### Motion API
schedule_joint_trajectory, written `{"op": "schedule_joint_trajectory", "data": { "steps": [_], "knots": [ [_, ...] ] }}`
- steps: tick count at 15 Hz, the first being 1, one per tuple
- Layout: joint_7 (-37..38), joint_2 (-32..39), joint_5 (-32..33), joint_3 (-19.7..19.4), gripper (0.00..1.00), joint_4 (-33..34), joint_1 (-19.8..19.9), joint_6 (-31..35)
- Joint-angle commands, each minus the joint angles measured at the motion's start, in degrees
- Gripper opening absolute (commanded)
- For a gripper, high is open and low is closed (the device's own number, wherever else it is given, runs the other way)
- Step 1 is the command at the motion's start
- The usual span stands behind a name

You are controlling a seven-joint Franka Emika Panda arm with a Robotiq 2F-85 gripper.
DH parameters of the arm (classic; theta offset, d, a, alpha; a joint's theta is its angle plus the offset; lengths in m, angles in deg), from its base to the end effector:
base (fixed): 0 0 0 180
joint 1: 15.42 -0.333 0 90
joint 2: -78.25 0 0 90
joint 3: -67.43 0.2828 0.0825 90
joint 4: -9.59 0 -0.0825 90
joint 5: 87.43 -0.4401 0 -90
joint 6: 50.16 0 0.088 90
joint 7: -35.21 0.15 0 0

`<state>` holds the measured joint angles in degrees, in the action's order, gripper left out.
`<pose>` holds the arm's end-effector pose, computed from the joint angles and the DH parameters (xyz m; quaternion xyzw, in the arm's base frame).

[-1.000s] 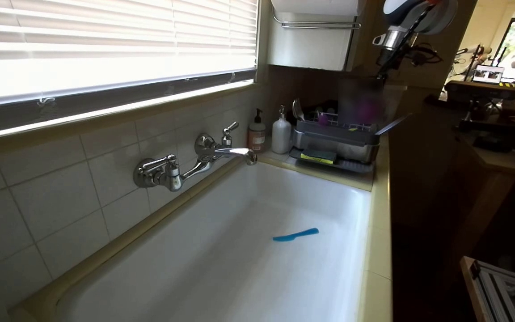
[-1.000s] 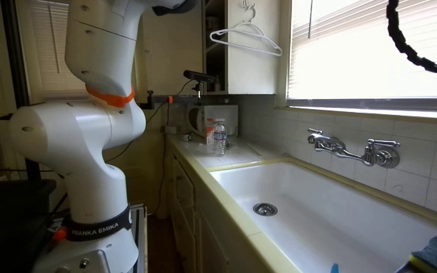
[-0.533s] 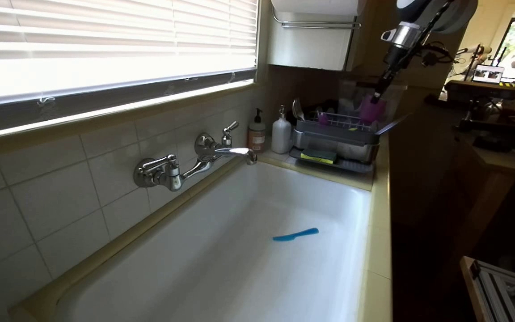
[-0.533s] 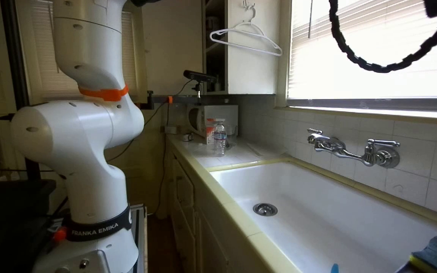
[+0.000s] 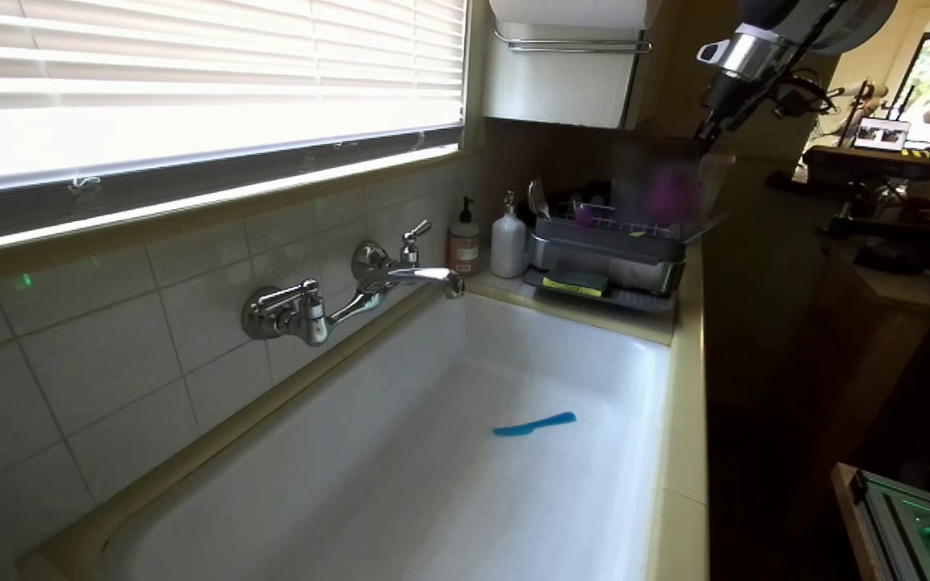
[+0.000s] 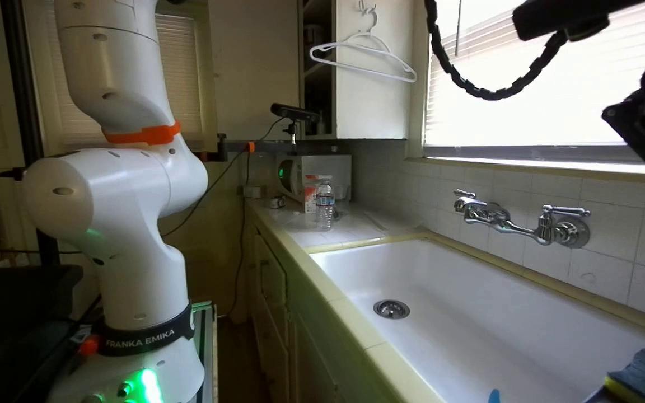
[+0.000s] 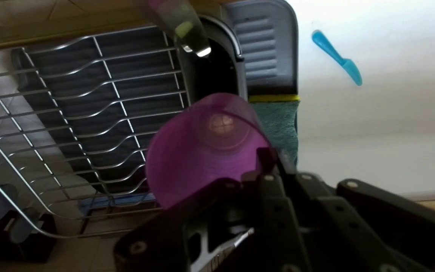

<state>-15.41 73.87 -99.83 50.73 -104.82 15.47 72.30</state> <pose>0.4307 -0.4484 0.4206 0.9883 -0.0226 0.1504 0.0092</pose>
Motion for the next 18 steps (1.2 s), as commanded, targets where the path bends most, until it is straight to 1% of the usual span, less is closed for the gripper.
{"op": "schedule_joint_trajectory", "data": {
  "steps": [1, 7, 12, 18],
  "knots": [
    [1.71, -4.93, 1.43, -2.4, 0.01, -5.38, -4.72, 1.89],
    [2.8, -7.21, 3.17, -2.3, 0.01, -8.05, -9.3, 1.59],
    [1.49, -5.83, 3.03, -1.42, 0.01, -8.85, -13.41, 1.97],
    [0.85, -3.07, 1.48, 0.35, 0.01, -10.56, -17.66, 5.71]
  ]
}}
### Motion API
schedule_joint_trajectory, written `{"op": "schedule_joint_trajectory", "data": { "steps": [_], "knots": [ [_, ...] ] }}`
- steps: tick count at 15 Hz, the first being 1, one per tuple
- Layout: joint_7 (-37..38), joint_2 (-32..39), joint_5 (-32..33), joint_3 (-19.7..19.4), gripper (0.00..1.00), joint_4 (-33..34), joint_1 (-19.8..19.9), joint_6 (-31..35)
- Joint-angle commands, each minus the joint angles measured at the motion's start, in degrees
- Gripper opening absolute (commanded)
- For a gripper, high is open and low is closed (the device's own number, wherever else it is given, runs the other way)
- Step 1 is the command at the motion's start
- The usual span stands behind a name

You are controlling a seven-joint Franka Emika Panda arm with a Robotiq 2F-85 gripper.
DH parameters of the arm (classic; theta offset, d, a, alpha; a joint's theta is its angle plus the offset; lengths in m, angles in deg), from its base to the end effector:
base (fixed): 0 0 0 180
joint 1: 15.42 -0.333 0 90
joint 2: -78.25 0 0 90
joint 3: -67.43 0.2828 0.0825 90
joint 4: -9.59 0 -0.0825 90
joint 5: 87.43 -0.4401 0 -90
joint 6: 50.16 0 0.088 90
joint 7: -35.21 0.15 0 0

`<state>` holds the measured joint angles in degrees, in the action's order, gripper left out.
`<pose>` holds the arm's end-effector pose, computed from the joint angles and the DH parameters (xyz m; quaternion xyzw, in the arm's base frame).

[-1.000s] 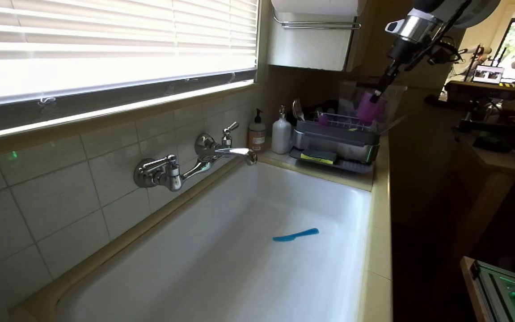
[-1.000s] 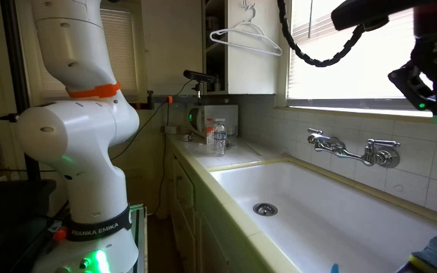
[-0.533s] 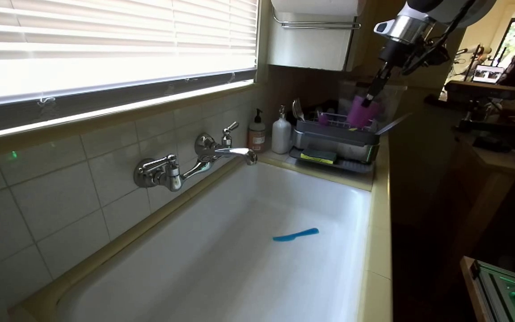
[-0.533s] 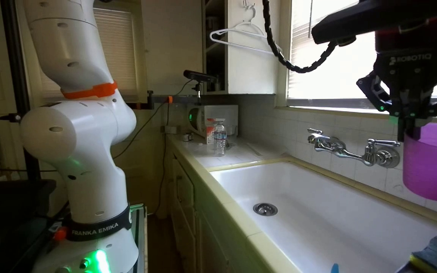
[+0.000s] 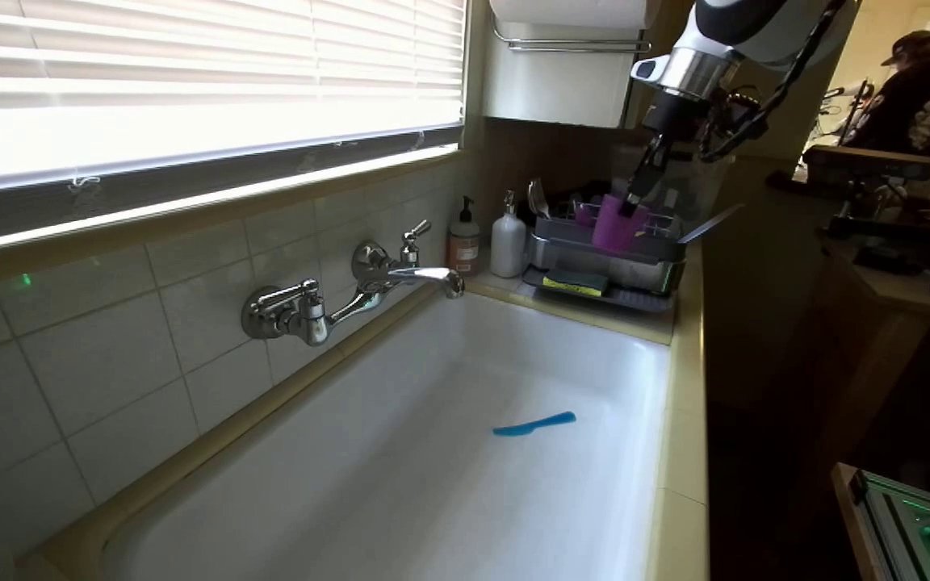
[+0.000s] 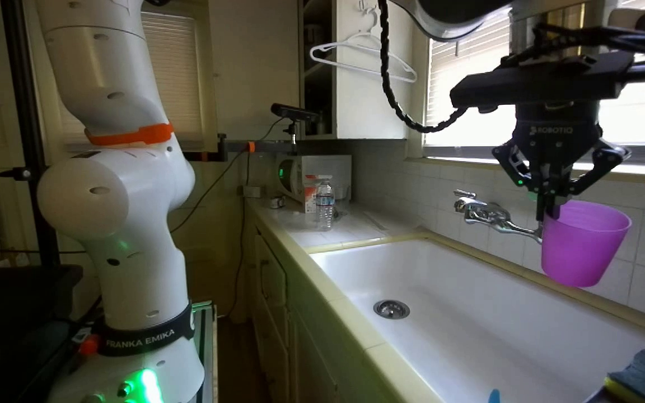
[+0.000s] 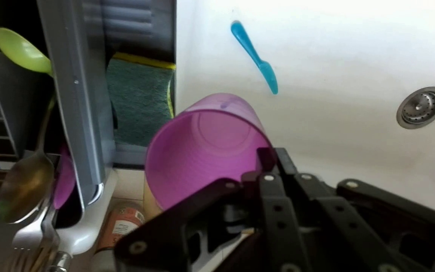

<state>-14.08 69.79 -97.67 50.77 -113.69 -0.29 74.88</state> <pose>0.5065 -0.2991 0.3809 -0.9859 -0.1061 -0.1281 0.0197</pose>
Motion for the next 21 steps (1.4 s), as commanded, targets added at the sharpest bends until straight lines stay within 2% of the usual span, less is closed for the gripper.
{"op": "schedule_joint_trajectory", "data": {
  "steps": [1, 9, 10, 21],
  "knots": [
    [-0.51, 1.45, -0.65, 0.7, 0.01, -2.14, -2.41, 4.52],
    [-0.64, 5.94, -1.03, 3.93, 0.01, -5.25, -4.92, 12.96],
    [0.1, 5.4, -0.04, 3.8, 0.04, -4.2, -4.41, 10.7],
    [0.11, 6.26, -0.05, 4.23, 0.04, -4.37, -4.59, 11.63]
  ]
}}
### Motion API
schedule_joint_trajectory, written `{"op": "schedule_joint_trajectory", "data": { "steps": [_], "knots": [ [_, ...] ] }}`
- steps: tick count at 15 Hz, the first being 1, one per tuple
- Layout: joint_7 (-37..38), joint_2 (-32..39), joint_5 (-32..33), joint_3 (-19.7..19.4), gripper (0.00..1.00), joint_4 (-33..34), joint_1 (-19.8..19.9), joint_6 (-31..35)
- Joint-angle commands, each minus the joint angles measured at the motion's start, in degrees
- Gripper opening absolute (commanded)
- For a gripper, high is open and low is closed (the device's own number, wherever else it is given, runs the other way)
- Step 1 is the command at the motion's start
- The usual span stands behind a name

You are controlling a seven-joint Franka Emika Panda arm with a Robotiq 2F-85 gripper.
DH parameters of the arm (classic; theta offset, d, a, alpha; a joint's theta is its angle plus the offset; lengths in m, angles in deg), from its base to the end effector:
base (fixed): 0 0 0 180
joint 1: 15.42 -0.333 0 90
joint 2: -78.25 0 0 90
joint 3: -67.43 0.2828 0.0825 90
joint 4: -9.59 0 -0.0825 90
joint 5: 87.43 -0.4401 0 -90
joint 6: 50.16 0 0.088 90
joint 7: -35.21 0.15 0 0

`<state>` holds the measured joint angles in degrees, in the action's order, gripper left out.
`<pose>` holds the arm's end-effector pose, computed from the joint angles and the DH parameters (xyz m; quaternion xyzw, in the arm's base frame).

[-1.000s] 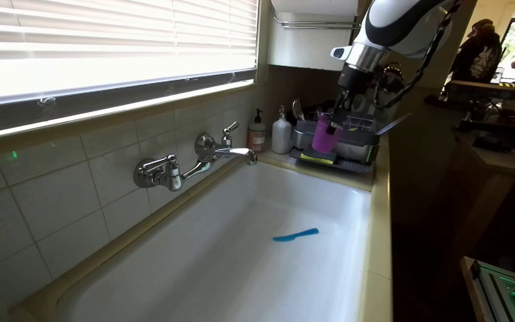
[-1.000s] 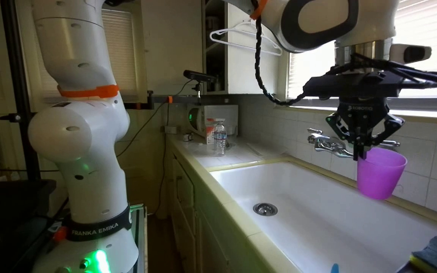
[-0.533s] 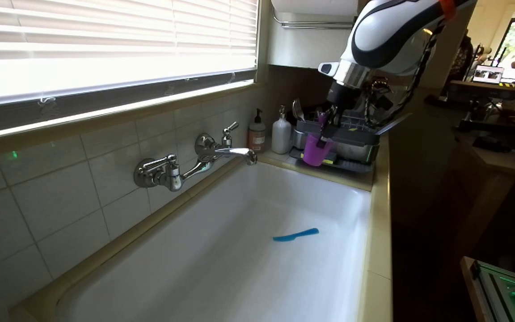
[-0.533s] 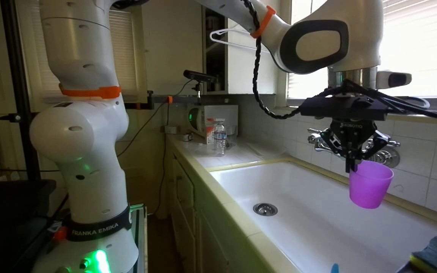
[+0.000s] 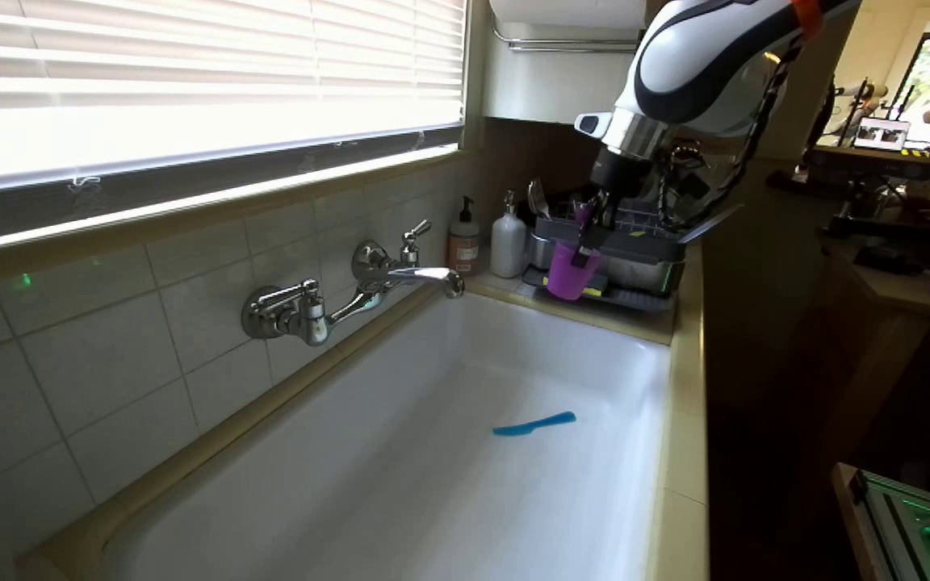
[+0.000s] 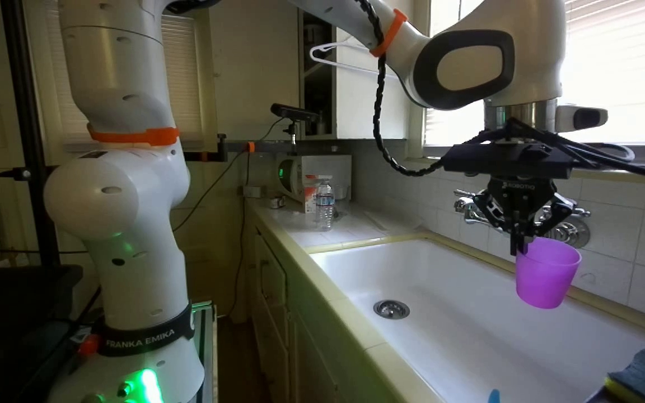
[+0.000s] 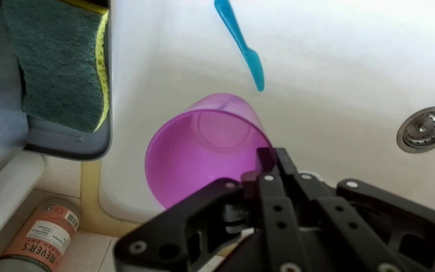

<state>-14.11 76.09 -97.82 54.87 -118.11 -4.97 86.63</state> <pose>0.5494 -0.2254 0.3001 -0.9785 -0.1671 -0.1209 0.0011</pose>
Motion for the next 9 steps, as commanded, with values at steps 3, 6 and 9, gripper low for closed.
{"op": "schedule_joint_trajectory", "data": {
  "steps": [3, 6, 9],
  "knots": [
    [-0.94, 1.1, -0.42, 0.63, 0.01, 0.84, -0.45, -0.28],
    [-2.77, 2.87, -0.23, 2.12, 0.01, 2.25, -1.36, -0.75],
    [-3.81, 5.17, 0.78, 3.85, 0.01, 4.01, -2.08, -1.57]
  ]
}}
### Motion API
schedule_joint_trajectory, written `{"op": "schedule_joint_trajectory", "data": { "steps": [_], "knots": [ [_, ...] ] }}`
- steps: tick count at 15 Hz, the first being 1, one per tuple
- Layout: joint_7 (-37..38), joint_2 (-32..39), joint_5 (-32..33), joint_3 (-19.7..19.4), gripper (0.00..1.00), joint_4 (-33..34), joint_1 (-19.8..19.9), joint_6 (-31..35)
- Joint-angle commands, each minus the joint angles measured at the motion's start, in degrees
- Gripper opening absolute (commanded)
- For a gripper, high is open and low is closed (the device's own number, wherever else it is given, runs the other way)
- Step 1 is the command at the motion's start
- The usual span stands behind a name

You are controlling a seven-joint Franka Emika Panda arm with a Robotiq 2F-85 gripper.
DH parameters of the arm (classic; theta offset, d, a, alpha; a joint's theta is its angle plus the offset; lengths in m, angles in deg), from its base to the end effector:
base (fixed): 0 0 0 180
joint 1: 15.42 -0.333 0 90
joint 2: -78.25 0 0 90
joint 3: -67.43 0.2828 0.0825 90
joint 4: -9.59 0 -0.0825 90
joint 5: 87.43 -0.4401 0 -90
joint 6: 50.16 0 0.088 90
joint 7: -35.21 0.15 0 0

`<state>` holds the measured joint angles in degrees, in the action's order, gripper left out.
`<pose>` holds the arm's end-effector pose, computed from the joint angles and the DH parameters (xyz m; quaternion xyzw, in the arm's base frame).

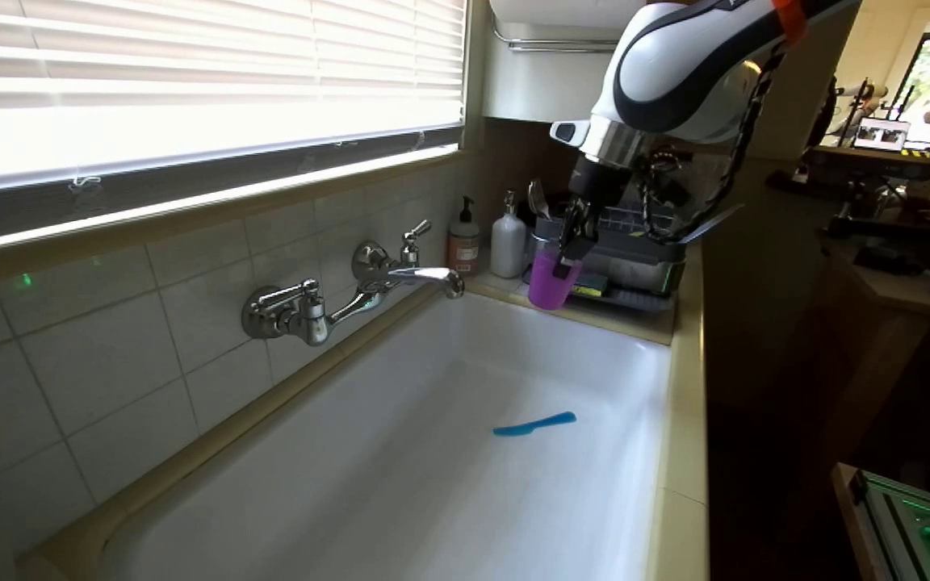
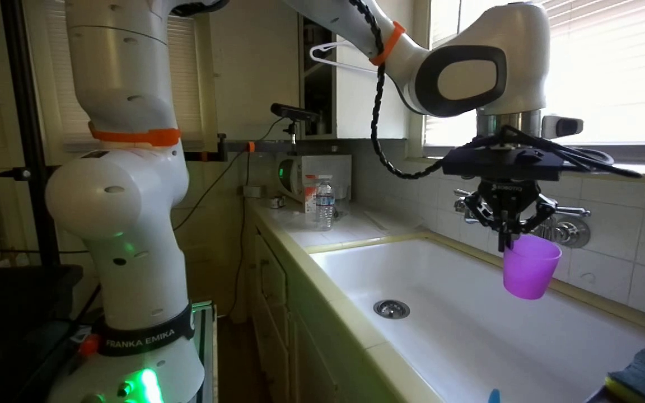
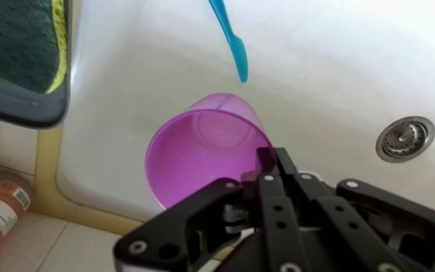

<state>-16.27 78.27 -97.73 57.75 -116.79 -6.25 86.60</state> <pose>0.5698 -0.1872 0.2898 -0.9687 -0.2215 -0.1122 0.0031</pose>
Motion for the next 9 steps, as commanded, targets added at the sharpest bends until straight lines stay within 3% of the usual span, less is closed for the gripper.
{"op": "schedule_joint_trajectory", "data": {
  "steps": [1, 9],
  "knots": [
    [-2.3, 3.78, 0.67, 1.5, 0.01, 3.23, -0.92, -1.63],
    [-6.31, 11.38, 4.99, 4.93, 0.01, 7.31, -0.93, -0.6]
  ]
}}
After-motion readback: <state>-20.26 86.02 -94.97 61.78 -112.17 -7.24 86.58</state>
